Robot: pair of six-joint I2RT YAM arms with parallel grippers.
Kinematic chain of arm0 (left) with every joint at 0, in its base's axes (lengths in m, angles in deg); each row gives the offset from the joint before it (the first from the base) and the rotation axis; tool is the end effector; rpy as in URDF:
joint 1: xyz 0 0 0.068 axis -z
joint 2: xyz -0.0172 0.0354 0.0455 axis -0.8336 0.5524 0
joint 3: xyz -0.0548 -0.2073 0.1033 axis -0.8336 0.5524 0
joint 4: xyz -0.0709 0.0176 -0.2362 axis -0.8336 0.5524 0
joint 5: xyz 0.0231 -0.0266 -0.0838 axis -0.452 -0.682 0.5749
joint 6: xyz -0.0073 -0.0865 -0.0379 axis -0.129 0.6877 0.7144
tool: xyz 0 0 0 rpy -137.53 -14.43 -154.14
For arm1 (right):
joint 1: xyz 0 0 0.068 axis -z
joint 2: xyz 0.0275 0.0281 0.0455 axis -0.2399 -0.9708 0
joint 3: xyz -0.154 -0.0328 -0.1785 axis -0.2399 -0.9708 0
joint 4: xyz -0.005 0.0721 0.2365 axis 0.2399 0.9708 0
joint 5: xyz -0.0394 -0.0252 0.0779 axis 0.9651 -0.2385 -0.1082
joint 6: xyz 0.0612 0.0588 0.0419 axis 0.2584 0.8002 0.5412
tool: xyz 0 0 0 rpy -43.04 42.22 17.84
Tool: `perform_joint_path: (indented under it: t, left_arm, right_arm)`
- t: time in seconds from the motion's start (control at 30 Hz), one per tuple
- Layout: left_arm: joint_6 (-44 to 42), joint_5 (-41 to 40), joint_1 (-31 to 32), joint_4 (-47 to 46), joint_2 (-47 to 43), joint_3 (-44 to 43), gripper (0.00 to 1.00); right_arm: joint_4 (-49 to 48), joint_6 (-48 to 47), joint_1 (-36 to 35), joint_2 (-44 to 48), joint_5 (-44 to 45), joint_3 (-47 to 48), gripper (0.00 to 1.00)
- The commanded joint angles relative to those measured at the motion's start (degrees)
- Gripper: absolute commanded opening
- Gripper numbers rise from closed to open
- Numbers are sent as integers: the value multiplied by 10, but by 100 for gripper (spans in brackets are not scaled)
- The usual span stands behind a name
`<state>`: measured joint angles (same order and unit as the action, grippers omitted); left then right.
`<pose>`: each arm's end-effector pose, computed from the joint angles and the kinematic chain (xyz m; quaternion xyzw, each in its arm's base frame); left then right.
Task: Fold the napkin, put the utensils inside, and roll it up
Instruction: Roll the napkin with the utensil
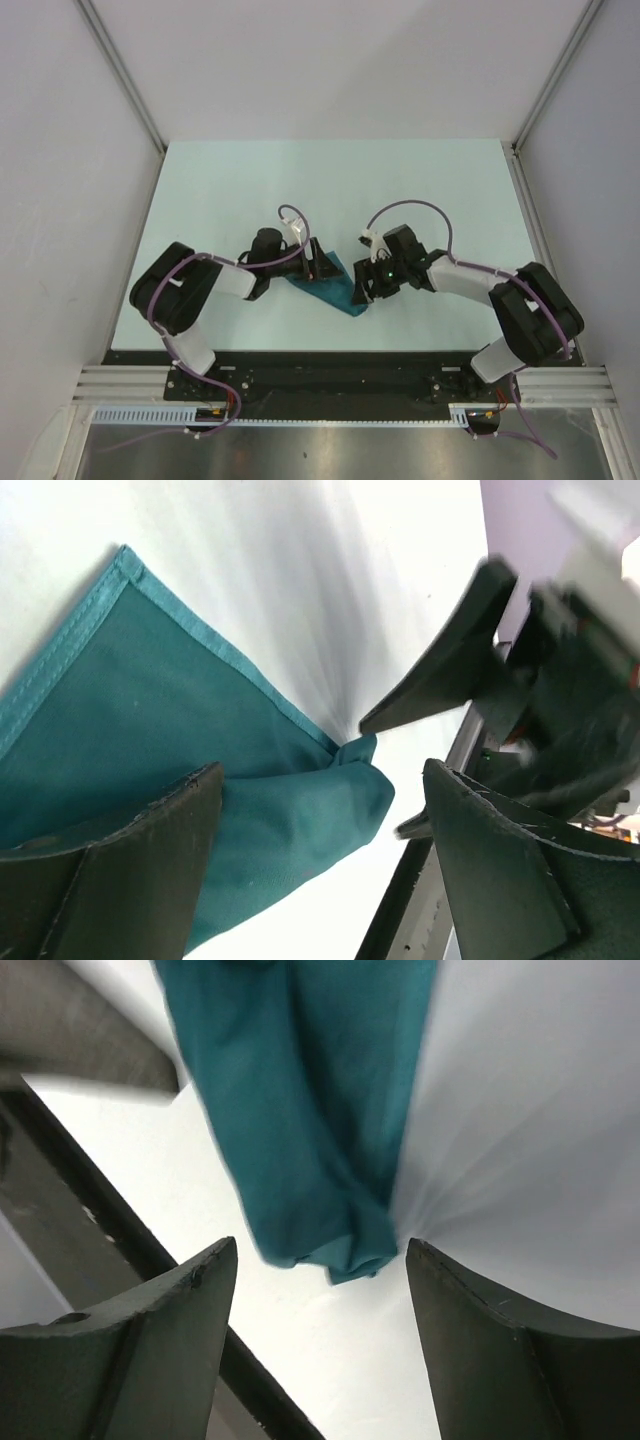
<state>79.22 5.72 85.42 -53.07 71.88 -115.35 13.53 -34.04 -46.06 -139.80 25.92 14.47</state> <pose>0.2619 -0.2009 0.0814 0.0384 0.8334 -0.4987 0.2351 0.2329 0.1987 0.1018 -0.2432 0.8899 0.3451 0.1729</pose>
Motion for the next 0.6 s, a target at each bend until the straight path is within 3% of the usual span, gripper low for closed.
perform_joint_path:
  t: [0.0, 0.17, 0.27, 0.57]
  left_arm:
    - [-21, -17, -16, 92, 65, 17, 89]
    - [-24, 2, -34, 107, 85, 5, 89]
    - [-37, 3, -40, 136, 85, -7, 89]
    - [-44, 13, -46, 152, 95, -16, 89]
  right_arm:
    - [-90, -23, -95, 96, 151, -41, 74]
    - [-115, -90, -191, 137, 353, -63, 74]
    - [-120, -151, -260, 126, 429, -60, 74]
    - [-138, -240, -347, 5, 521, -33, 74]
